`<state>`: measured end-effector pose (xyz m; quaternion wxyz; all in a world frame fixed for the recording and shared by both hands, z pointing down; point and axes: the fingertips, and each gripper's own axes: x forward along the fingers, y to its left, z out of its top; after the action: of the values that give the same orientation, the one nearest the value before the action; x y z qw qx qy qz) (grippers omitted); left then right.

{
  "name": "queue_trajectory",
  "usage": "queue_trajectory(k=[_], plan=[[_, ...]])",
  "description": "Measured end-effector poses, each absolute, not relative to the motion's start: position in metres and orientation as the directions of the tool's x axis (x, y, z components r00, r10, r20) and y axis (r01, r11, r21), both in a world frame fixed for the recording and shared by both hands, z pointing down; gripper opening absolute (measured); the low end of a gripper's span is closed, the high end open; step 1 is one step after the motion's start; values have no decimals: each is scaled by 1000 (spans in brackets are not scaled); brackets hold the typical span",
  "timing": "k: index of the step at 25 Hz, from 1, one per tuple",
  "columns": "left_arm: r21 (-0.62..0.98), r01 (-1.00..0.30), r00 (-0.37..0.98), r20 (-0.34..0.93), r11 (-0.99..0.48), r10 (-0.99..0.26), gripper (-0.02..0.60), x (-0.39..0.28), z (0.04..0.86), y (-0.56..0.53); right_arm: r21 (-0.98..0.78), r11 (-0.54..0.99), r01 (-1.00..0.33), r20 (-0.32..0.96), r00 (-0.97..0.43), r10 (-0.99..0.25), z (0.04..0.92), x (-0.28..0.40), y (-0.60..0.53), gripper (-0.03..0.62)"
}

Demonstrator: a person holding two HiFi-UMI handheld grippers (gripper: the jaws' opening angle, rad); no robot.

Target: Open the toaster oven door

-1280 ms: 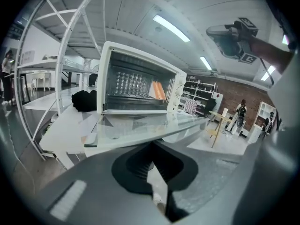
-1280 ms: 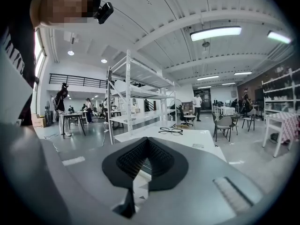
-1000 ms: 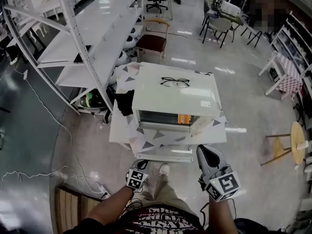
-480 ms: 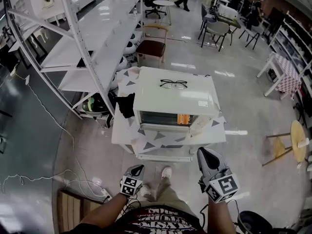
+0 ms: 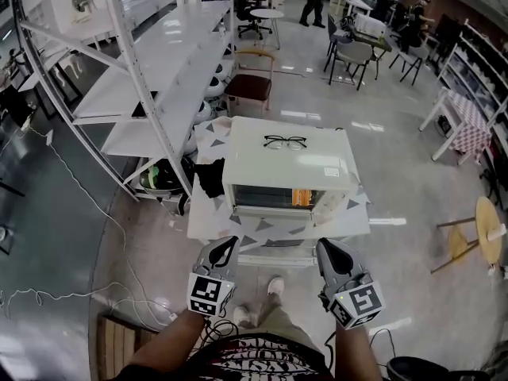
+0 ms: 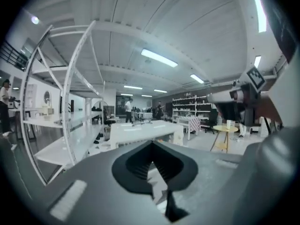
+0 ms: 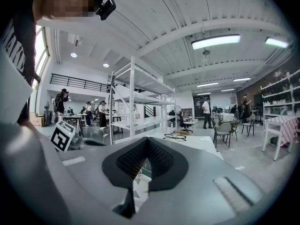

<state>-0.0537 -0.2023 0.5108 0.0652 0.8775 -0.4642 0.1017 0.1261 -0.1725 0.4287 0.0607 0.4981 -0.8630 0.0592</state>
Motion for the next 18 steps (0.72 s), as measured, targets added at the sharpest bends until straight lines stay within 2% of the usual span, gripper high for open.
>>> queue_trajectory(k=[7,18], plan=[[-35,-823,558,131,-566,-819,1,-56,427,-215,9,501,-865,139,-495,-858,411,122,-171,25],[-71,-807,584,59,-587,-810,1,-60,362,-213,34,493,-869,114,-487,-866,388,117,-173,25]])
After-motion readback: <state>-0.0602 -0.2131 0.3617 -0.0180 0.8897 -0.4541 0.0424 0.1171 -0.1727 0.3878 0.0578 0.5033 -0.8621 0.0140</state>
